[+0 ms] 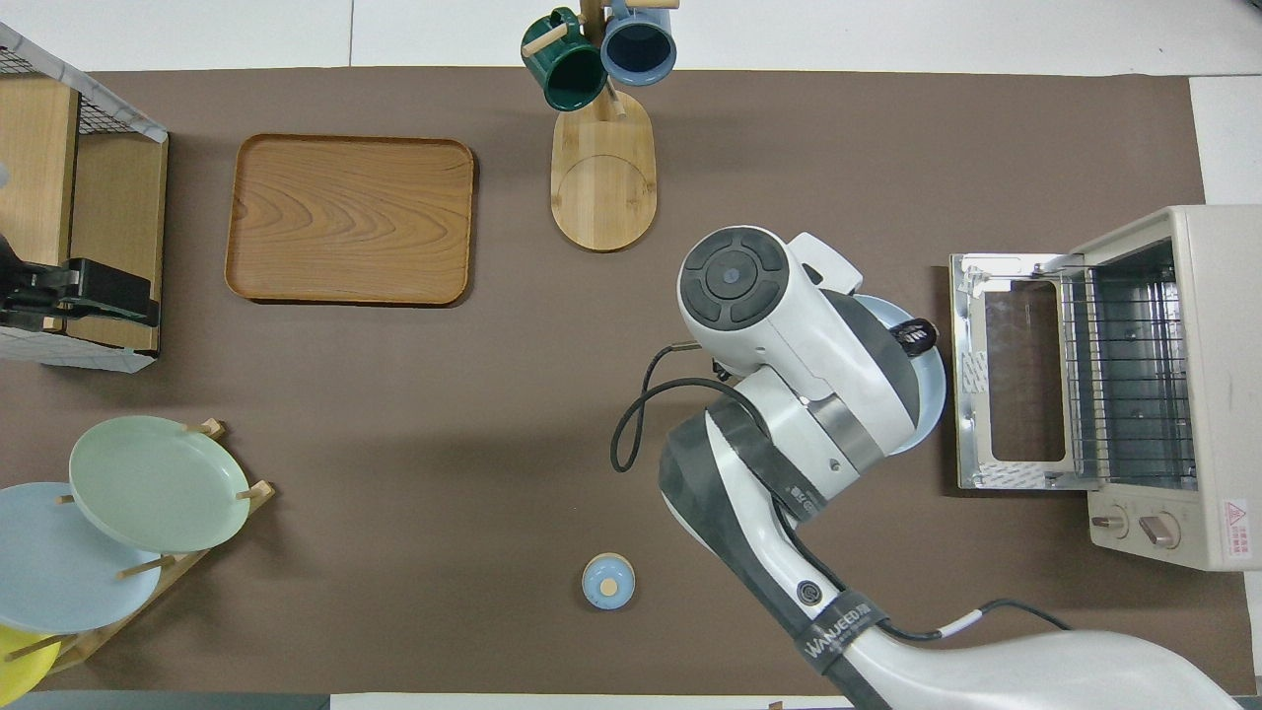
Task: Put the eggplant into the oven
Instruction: 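Slide the plate into the open oven with the right gripper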
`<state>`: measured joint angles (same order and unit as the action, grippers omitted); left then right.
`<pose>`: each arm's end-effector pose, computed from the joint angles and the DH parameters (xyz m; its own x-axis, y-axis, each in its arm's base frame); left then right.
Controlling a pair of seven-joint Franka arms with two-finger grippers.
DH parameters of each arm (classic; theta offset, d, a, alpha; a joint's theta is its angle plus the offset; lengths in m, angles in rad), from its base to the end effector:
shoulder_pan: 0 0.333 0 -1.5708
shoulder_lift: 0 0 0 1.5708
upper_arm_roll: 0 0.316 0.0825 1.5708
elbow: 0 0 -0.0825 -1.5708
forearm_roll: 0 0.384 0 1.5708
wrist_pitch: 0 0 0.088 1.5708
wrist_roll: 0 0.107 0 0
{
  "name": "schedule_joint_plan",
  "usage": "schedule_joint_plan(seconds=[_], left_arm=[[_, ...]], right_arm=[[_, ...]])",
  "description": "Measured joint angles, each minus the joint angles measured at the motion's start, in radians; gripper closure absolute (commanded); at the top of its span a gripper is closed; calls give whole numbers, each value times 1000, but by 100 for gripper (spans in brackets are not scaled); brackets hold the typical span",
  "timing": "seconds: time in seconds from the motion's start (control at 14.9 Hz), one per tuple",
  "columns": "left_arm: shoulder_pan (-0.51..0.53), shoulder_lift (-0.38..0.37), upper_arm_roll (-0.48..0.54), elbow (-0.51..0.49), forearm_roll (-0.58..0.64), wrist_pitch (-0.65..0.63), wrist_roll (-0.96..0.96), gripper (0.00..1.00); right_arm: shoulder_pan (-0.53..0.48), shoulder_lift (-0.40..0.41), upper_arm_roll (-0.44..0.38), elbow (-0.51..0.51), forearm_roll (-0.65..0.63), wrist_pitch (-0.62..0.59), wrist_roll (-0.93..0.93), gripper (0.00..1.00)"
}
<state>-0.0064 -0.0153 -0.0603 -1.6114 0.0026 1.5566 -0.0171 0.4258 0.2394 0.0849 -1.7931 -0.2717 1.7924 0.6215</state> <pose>0.5461 -0.0365 0.6126 0.9980 -0.0494 -0.0395 -0.0497 -0.9988 -0.0042 0.5333 0.2694 0.4012 0.9972 -0.0302 -0.0689 -0.0065 -0.9470 0.3211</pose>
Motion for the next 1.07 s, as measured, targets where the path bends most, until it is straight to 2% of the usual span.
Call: schedule_joint_plan(seconds=[0.2,0.6,0.87,1.07], left_arm=[[2,0,0,0,0,0,0,0],[2,0,0,0,0,0,0,0],[2,0,0,0,0,0,0,0],[2,0,0,0,0,0,0,0]], right_arm=[[-74,-55,-1,-76,-30,-11,-77,100],[-341,-109,-4,-137,-44,-11,-388,100],[-439,-111,-4,-151,-77,17,-528,100],[-477,-115,-3,-203,-78,95,-552,100]])
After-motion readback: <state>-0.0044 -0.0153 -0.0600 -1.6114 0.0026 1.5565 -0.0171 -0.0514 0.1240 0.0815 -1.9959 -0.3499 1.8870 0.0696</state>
